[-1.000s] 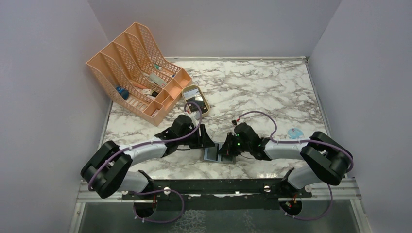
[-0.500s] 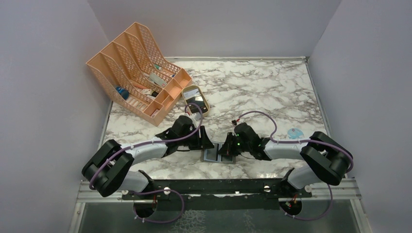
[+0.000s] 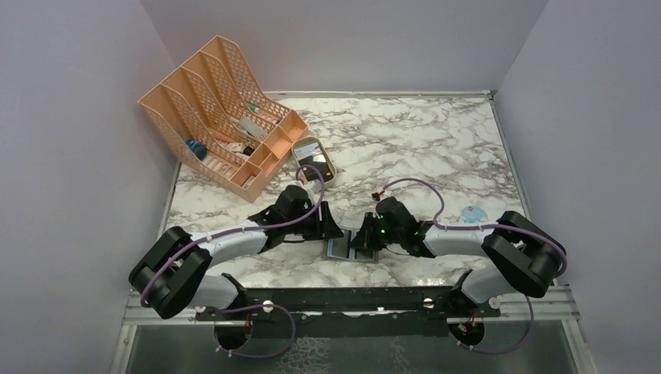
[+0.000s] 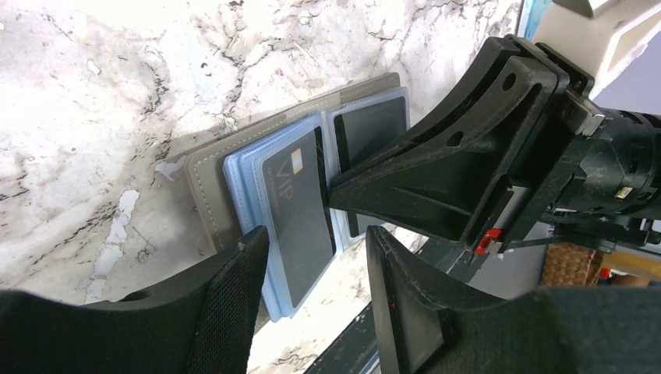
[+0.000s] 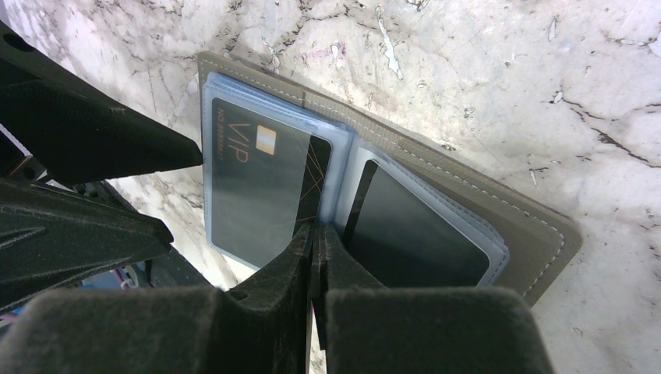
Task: Put the credit cards into the card holder
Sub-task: Turn over the card slot in the card holder.
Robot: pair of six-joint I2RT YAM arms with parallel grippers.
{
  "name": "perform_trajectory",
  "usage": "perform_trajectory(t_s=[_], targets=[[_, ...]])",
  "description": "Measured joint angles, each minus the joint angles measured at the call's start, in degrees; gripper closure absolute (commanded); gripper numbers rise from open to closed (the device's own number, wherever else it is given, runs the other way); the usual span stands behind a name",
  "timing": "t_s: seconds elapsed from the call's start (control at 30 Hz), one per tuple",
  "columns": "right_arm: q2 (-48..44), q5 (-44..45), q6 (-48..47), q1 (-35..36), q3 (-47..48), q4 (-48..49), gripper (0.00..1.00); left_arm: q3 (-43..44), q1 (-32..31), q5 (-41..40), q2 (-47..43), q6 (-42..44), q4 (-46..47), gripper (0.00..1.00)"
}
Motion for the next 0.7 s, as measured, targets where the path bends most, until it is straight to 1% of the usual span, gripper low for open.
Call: perform_trajectory(t_s=[0.7], targets=[[0.00, 0.00, 0.00, 0.00, 0.00, -0.02, 0.95, -0.02, 0.00, -0.07, 1.14, 0.02, 1.05, 0.48]])
